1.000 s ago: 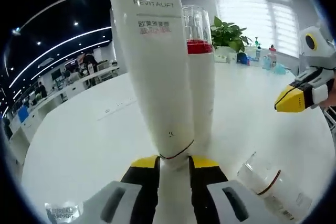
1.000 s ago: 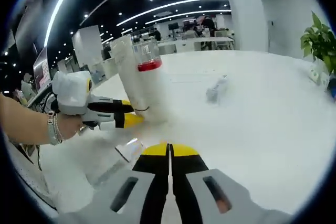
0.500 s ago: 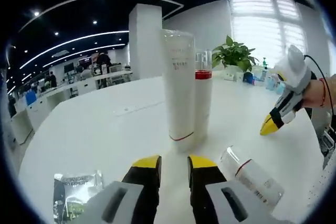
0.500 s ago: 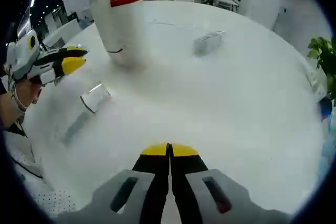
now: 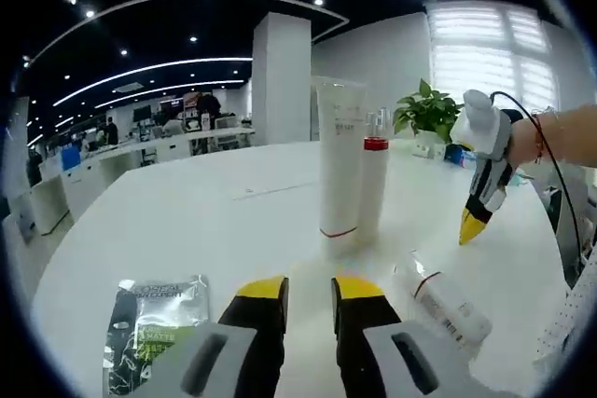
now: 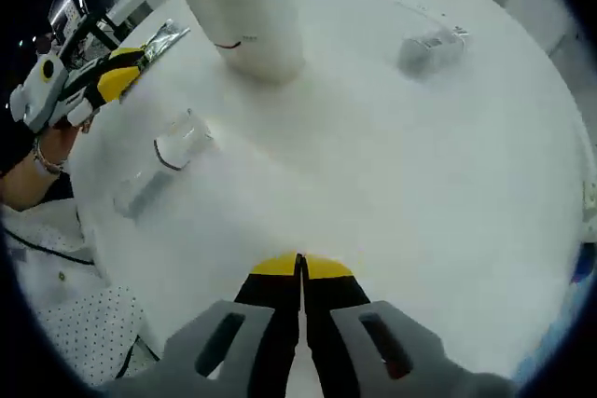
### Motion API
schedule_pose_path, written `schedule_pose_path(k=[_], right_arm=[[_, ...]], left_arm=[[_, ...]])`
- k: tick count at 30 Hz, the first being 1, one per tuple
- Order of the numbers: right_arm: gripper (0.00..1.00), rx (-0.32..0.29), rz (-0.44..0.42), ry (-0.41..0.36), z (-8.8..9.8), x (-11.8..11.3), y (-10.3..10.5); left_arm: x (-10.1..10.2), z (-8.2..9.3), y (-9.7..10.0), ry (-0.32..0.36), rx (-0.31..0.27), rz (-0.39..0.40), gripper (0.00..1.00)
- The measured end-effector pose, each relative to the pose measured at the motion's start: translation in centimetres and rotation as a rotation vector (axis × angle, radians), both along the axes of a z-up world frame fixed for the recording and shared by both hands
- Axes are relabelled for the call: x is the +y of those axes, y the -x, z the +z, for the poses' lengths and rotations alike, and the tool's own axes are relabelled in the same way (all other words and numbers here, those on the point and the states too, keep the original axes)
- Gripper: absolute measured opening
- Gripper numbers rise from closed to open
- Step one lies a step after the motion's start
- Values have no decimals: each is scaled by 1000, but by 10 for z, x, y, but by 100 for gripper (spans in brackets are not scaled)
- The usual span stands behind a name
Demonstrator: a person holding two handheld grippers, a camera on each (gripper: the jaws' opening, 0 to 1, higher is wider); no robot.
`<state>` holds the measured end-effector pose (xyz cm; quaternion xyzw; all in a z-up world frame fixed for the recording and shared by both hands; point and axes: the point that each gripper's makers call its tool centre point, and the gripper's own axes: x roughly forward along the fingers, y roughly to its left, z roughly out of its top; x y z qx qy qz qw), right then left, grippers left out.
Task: Arrange the skincare products in the storage area until every visible bottle or jar stands upright without overlapping.
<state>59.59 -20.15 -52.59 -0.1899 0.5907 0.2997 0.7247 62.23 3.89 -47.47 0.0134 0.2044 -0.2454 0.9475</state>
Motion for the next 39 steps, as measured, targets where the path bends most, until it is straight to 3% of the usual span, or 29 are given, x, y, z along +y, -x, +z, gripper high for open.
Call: schedule_pose_path(k=[3,4,7,9,10,14,17,21,25,27,29,31,32,33,34,37,39], right_arm=[[0,-8,44,35,0,1,1],[0,2,22,43,-1,1,0],[1,40,113,100,-1,2,-1],[1,55,134,120,-1,3,0],[1,62,113,125,-2,3,0],[1,73,148,130,-2,2,1],[1,79,142,112,-1,1,1],[0,17,155,49,0,2,2],[0,-64,115,-60,2,2,2],[0,-110,140,-69,3,3,2],[0,-123,108,-85,3,3,3],[0,-115,-9,-171,4,10,1],[0,-113,-27,-196,4,13,2],[0,-112,-110,-348,11,29,1],[0,-125,-170,-453,18,39,-1],[15,-210,-245,-688,38,59,-5],[22,-241,-241,-716,40,65,-3]], left_arm=[[0,-1,1,7,6,8,18],[0,-1,1,8,5,8,18],[-2,0,1,18,-1,7,18],[-6,-4,5,68,69,17,17],[-7,-4,4,98,88,19,17],[-5,3,3,87,43,26,15],[-7,1,8,92,73,11,15],[-1,-3,13,1,61,26,15],[-13,-3,30,115,140,-16,18],[-17,0,36,145,153,-22,21],[-23,2,43,174,180,-34,24],[-30,3,51,177,202,-53,24],[-33,3,54,175,207,-57,24],[-38,3,59,163,213,-71,24],[-41,3,62,153,216,-78,24],[-54,-3,70,118,238,-113,26],[-62,-12,76,100,275,-131,28]])
